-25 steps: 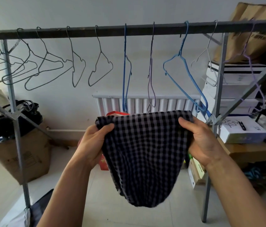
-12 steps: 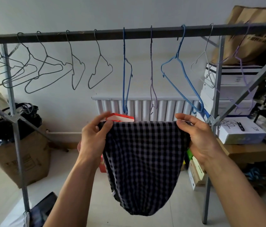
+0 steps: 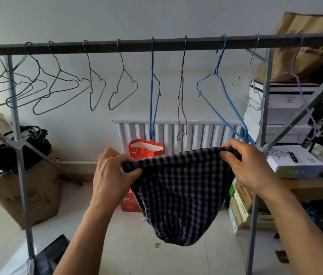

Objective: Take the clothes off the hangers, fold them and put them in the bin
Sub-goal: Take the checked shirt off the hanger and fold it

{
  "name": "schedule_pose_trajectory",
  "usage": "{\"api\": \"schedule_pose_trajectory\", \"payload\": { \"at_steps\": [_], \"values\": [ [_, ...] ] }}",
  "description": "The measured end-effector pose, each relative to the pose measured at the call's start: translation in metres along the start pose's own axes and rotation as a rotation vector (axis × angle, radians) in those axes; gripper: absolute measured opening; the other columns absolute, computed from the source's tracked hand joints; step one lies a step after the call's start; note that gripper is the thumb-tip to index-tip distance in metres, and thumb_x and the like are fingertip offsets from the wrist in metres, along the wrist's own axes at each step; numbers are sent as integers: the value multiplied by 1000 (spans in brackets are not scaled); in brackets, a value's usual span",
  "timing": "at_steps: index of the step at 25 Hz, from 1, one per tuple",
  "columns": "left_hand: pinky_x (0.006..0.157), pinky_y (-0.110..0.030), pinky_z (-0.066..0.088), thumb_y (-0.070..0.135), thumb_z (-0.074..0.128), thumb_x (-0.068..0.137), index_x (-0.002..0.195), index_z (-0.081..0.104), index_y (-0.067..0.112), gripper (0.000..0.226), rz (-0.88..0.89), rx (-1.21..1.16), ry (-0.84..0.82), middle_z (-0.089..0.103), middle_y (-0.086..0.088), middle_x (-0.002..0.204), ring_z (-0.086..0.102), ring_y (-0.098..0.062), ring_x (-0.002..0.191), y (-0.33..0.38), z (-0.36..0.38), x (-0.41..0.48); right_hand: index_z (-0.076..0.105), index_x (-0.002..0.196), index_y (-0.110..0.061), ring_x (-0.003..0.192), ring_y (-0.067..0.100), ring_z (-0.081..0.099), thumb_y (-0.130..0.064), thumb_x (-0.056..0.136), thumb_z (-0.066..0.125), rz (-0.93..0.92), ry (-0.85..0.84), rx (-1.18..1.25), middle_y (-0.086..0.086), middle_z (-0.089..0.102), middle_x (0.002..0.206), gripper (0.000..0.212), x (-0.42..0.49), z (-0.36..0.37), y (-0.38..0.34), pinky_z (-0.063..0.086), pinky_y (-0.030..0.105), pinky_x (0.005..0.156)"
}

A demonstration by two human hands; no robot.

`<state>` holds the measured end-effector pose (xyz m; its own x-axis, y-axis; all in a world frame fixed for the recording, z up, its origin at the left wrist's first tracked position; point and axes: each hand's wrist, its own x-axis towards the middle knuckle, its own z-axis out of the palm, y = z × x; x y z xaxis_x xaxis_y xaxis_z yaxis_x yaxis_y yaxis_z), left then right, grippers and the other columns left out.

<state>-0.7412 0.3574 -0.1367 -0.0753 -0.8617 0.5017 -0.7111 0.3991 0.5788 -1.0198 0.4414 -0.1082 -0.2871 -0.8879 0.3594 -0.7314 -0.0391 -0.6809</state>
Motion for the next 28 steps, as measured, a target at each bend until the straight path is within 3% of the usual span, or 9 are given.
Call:
{"api": "schedule_pose_trajectory", "payload": {
  "at_steps": [3,6,9,15,19,21,23,25,28],
  "values": [
    [79,-34,52,25,79,73,81,73,17,13,-204,-618,-158,66,5,101,62,-19,100,-3,-5,1,63,95,-16,88,3,60,-25,96,54,47,11,261,-3,62,97,13,0,-5,-2,46,17,75],
    [70,-27,56,27,72,80,93,71,8,23,-378,-1075,-240,74,-6,91,70,-20,86,4,-3,-1,64,99,-15,91,2,66,-34,97,50,178,-35,613,-3,70,98,24,1,1,-7,49,19,81],
    [68,-26,56,22,59,92,98,67,7,19,-419,-1083,-221,75,-4,90,71,-17,84,13,-1,-1,63,97,-14,92,11,67,-38,98,47,266,5,710,-1,71,95,29,4,10,-9,50,26,82],
    [65,-30,60,23,60,88,95,68,5,21,-510,-1249,-221,76,-9,90,73,-21,81,27,-2,1,67,100,-8,85,16,73,-40,99,43,368,-33,930,4,76,91,39,7,16,-4,55,31,74],
    [62,-37,62,20,61,92,87,65,3,18,-616,-1318,-178,75,-10,75,73,-21,66,47,-5,2,69,116,-9,115,28,63,-68,73,56,288,-311,1311,15,67,123,74,-6,26,18,56,40,89],
    [58,-37,62,22,63,92,90,63,3,19,-641,-1307,-152,74,-8,70,72,-19,62,52,-7,6,72,114,-21,115,24,63,-73,57,71,211,-507,1287,8,68,121,77,-18,42,27,54,42,90],
    [55,-33,60,26,64,91,102,64,0,28,-648,-1304,-147,75,-9,75,73,-20,67,51,-7,12,69,114,-19,111,25,63,-66,51,82,241,-573,1111,10,68,119,80,-29,65,32,51,45,95],
    [60,-33,59,31,65,88,111,65,-1,40,-679,-1333,-159,76,-13,88,74,-22,76,45,-5,17,62,120,-4,114,30,62,-45,55,89,310,-554,1053,16,66,122,81,-34,83,29,53,39,92],
    [81,-43,58,38,68,83,122,62,0,55,-789,-1447,-205,71,-17,112,71,-30,99,29,-6,23,64,115,-2,113,30,63,-17,78,69,389,-392,1066,12,70,116,41,-33,85,18,52,33,88]
  ]
}}
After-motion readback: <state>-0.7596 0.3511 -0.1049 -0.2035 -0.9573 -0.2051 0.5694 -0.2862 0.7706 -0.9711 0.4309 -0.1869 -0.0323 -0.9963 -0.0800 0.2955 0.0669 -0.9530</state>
